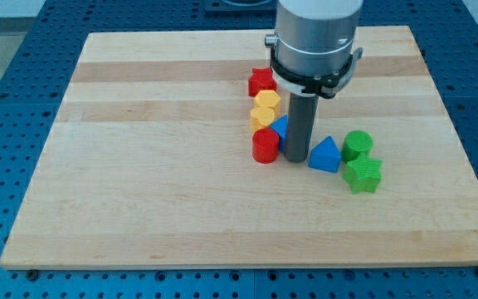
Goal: Push the cube slightly down
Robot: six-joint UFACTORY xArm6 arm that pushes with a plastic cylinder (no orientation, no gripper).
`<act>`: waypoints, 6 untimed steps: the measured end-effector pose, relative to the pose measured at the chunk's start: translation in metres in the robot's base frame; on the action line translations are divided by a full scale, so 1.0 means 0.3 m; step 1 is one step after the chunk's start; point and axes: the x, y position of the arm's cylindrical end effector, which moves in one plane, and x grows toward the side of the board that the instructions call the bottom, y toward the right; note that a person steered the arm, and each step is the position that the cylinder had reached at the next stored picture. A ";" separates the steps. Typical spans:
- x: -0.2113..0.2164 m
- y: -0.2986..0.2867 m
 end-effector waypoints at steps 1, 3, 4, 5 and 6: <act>0.000 0.077; -0.167 0.251; -0.340 0.123; -0.340 0.063; -0.337 -0.009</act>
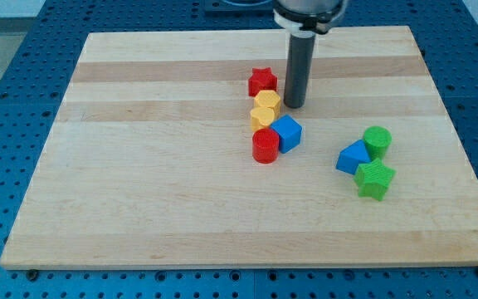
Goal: Push the cube slightly down
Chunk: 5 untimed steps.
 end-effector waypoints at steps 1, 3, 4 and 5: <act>0.106 -0.027; 0.209 -0.027; 0.290 -0.027; 0.414 -0.027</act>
